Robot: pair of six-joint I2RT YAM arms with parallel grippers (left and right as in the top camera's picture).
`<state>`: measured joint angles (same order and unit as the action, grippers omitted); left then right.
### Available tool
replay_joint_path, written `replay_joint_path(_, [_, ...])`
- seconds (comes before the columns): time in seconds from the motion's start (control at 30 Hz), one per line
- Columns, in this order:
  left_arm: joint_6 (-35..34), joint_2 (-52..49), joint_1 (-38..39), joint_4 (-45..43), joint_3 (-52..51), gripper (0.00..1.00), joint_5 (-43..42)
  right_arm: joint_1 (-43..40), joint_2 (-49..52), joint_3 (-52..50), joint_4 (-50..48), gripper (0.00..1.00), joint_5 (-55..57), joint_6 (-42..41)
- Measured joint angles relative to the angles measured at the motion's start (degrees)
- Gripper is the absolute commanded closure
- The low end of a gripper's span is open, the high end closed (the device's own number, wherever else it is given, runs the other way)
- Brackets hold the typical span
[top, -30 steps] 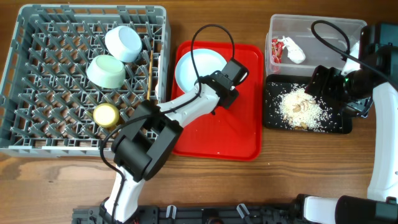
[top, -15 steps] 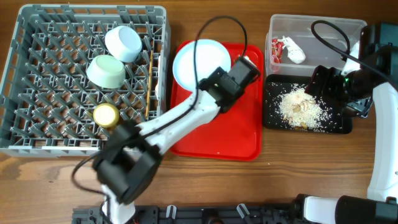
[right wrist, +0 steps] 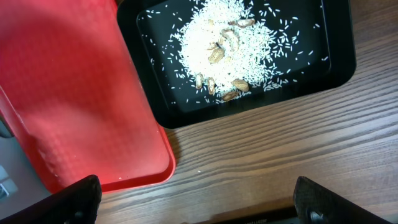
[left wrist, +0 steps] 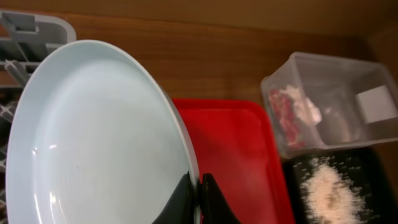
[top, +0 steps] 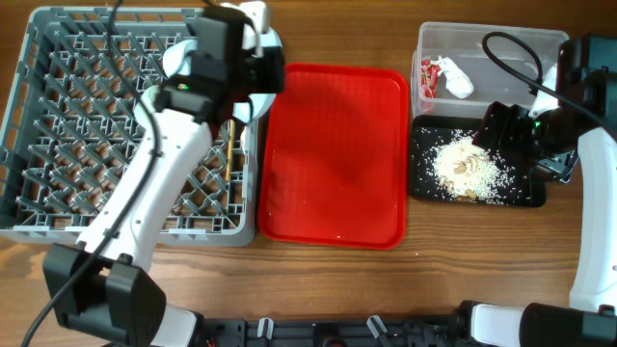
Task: Sort waste into correct bins and load items into the dishwasher rack
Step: 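Lift the white plate and stand it upright in the rack's right side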
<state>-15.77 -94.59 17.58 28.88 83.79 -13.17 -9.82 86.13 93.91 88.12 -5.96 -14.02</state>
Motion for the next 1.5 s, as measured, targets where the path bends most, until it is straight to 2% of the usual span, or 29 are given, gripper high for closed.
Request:
replay_joint_path(0.17, [-10.71, -0.15, -10.32, -1.07, 0.0, 0.96, -18.45, 0.0, 0.0, 0.0, 0.0, 0.0, 0.0, 0.0])
replay_joint_path(0.33, [-12.59, -2.73, -13.25, -1.01, 0.0, 0.96, -23.45, 0.0, 0.0, 0.0, 0.2, 0.0, 0.0, -0.02])
replay_joint_path(0.4, [-12.87, -3.43, -14.12, -0.98, 0.0, 0.89, -24.0, 0.0, 0.0, 0.0, 0.2, 0.0, 0.0, 0.0])
replay_joint_path(0.43, [-13.03, -3.67, -14.75, -0.98, 0.0, 0.78, -24.28, 0.0, 0.0, 0.0, 0.2, 0.0, 0.0, 0.0])
replay_joint_path(0.47, [-13.07, -3.89, -15.54, -0.7, 0.0, 0.51, -24.22, 0.0, 0.0, 0.0, 0.22, 0.0, 0.0, 0.0])
replay_joint_path(0.53, [-12.09, -4.13, -16.28, 0.15, 0.0, 0.38, -22.97, 0.0, 0.0, 0.0, 0.31, 0.0, 0.0, 0.0])
replay_joint_path(0.63, [-8.72, -4.37, -17.31, 1.14, 0.0, 0.12, -20.5, 0.0, 0.0, 0.0, 0.35, 0.0, 0.0, -0.02])
replay_joint_path(0.67, [-7.85, -4.37, -17.51, 1.16, 0.0, 0.0, -20.06, 0.0, 0.0, 0.0, 0.2, 0.0, 0.0, 0.0])
replay_joint_path(0.73, [-4.92, -4.11, -17.94, 2.25, 0.0, 0.0, -19.15, 0.0, 0.0, 0.0, -1.49, 0.0, -1.55, 0.02])
replay_joint_path(0.83, [-2.03, -0.5, -18.03, 10.19, -0.02, 0.0, -12.0, 0.52, 0.0, -0.04, -6.34, 0.0, -5.95, 0.02])
replay_joint_path(0.93, [-0.81, 2.29, -18.03, 23.3, 0.15, 0.0, -0.81, 7.34, -0.04, -0.15, -18.4, 0.0, -7.23, 0.48])
replay_joint_path(1.07, [-0.76, 2.29, -18.03, 32.98, 0.0, 0.0, 10.08, 15.56, 0.22, -0.15, -30.32, 0.0, -6.8, 1.09])
replay_joint_path(1.2, [-0.68, 2.29, -18.03, 42.4, -0.04, 0.0, 12.04, 15.78, 0.44, -0.15, -26.32, 0.0, -5.49, 1.9])
replay_joint_path(1.27, [-0.09, 2.34, -18.03, 43.58, -0.07, 0.0, 11.65, 15.78, 0.44, -0.15, -22.71, 0.0, -4.28, 1.88])
replay_joint_path(1.37, [0.9, 5.97, -17.75, 41.13, -3.28, 0.0, 10.91, 15.78, -2.71, -3.87, -23.17, 0.0, -2.89, 1.9])
replay_joint_path(1.43, [1.86, 14.45, -16.2, 37.29, -8.09, 0.0, 10.34, 15.78, -10.8, -10.64, -27.1, 0.0, -1.92, 1.9])
replay_joint_path(1.47, [2.19, 20.35, -14.88, 33.29, -11.85, 0.0, 10.27, 15.8, -19.69, -17.59, -31.23, 0.0, -1.16, 1.9])
replay_joint_path(1.5, [2.23, 27.45, -13.25, 30.36, -15.74, 0.0, 10.12, 15.78, -25.14, -20.68, -31.15, 0.0, -0.76, 1.9])
